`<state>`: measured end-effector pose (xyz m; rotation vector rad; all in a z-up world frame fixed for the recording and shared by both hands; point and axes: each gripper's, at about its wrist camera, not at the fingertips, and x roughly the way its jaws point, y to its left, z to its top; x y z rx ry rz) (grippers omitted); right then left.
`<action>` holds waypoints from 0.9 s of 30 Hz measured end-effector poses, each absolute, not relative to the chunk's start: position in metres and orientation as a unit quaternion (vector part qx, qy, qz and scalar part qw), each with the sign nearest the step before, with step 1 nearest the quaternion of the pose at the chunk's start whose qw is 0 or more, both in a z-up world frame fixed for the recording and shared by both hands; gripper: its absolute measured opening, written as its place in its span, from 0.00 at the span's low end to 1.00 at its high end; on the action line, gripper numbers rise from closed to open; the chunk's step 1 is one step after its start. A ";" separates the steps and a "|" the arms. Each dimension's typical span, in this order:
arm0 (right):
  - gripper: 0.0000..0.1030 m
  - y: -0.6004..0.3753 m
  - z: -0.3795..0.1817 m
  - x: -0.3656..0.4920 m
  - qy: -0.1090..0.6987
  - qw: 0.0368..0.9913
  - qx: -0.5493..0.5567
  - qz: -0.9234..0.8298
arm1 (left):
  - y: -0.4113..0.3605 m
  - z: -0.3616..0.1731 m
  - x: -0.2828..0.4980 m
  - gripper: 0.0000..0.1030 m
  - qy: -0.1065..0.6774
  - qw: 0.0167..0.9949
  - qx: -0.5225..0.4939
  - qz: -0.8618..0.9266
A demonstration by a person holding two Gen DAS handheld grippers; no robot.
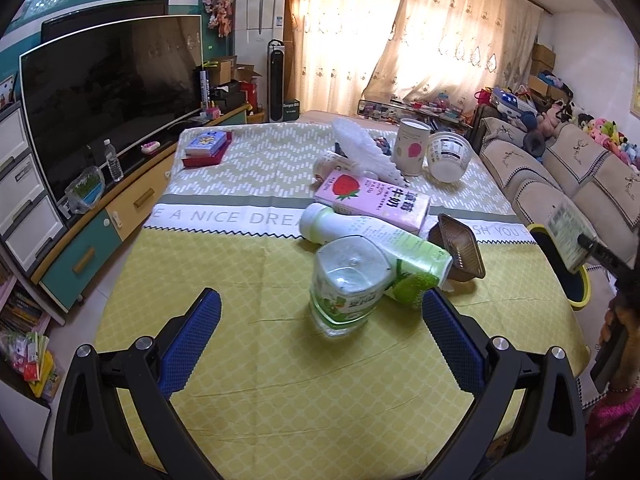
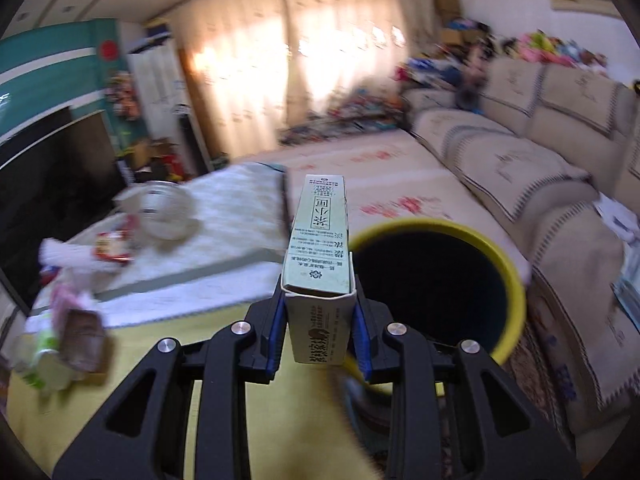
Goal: Collect trash
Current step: 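Carry the white carton with the right tool over the bin and release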
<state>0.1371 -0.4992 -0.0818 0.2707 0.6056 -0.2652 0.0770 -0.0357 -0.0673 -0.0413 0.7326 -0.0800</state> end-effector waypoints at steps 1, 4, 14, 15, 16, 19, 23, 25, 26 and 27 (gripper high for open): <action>0.27 -0.507 -0.088 0.140 0.302 0.933 0.132 -0.143 | -0.039 -0.068 0.079 0.96 0.359 0.932 -0.019 -0.042; 0.27 -0.526 -0.108 0.150 0.318 0.924 0.136 -0.162 | -0.047 -0.070 0.083 0.96 0.363 0.931 -0.011 -0.048; 0.33 -0.557 -0.125 0.161 0.330 0.913 0.149 -0.188 | -0.056 -0.079 0.095 0.96 0.374 0.926 -0.006 -0.051; 0.33 -0.555 -0.122 0.157 0.327 0.914 0.150 -0.185 | -0.056 -0.080 0.096 0.96 0.375 0.926 -0.006 -0.051; 0.33 -0.551 -0.120 0.153 0.326 0.916 0.150 -0.182 | -0.056 -0.081 0.098 0.96 0.376 0.925 -0.006 -0.052; 0.36 -0.543 -0.112 0.148 0.321 0.920 0.149 -0.171 | -0.057 -0.086 0.102 0.96 0.378 0.924 -0.003 -0.054; 0.37 -0.533 -0.106 0.145 0.317 0.924 0.149 -0.156 | -0.060 -0.095 0.111 0.96 0.383 0.922 0.007 -0.051; 0.37 -0.529 -0.104 0.145 0.317 0.925 0.148 -0.151 | -0.059 -0.100 0.116 0.96 0.385 0.921 0.006 -0.052; 0.38 -0.527 -0.104 0.145 0.317 0.925 0.148 -0.149 | -0.059 -0.103 0.119 0.96 0.387 0.921 0.005 -0.053; 0.38 -0.527 -0.104 0.145 0.318 0.925 0.147 -0.147 | -0.059 -0.104 0.120 0.96 0.388 0.920 0.004 -0.052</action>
